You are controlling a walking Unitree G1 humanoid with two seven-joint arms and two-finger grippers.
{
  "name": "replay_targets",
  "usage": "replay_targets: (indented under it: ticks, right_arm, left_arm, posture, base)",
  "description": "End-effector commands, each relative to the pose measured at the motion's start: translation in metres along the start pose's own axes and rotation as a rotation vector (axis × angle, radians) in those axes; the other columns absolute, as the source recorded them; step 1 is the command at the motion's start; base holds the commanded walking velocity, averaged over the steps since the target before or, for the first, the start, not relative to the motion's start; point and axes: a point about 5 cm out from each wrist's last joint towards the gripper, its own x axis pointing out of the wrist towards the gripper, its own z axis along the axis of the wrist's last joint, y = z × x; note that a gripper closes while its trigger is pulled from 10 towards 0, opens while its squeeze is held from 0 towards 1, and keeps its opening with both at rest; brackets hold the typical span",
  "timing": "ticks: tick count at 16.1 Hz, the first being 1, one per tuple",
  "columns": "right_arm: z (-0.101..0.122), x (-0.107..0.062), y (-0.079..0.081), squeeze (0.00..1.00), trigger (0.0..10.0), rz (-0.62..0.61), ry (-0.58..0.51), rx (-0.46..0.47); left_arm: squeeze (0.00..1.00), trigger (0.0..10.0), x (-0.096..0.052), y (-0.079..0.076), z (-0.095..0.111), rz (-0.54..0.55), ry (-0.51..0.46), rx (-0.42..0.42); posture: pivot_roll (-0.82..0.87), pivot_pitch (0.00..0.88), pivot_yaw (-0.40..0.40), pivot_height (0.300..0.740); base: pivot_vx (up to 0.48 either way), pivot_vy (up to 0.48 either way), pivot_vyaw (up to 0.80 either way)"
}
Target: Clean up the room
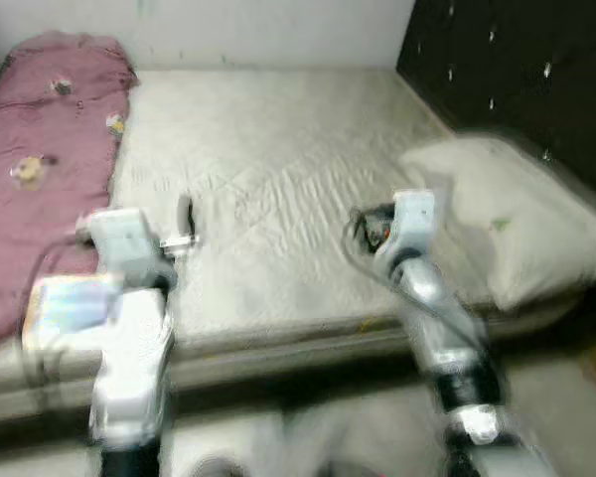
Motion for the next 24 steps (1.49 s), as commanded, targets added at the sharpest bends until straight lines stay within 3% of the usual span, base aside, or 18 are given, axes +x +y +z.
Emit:
replay_targets:
  ticks: [1,5,24]
  right_arm:
    - [0.0075,0.0017,0.0041,0.00,10.0,0.015,-0.025,0.000]
    - [0.0069,0.0017,0.0047,0.00,10.0,0.017,-0.025,-0.003]
    - [0.0072,0.0010,-0.0008,0.00,10.0,-0.011,-0.035,-0.006]
  left_arm:
    - [0.00,10.0,0.0000,0.0033,0.0027,-0.005,-0.010,0.018]
    - [0.00,10.0,-0.0022,0.0035,0.0027,-0.026,-0.017,0.019]
    - [0.00,10.0,-0.0039,0.0063,0.0028,-0.027,-0.018,0.017]
  posture:
    - [0.02,0.000,-0.066,0.740]
    - [0.02,0.000,-0.065,0.740]
    - [0.02,0.000,-0.062,0.740]
  base:
    - [0.000,0.000,0.00]
    - [0.000,0.000,0.00]
    - [0.302,0.000,0.00]
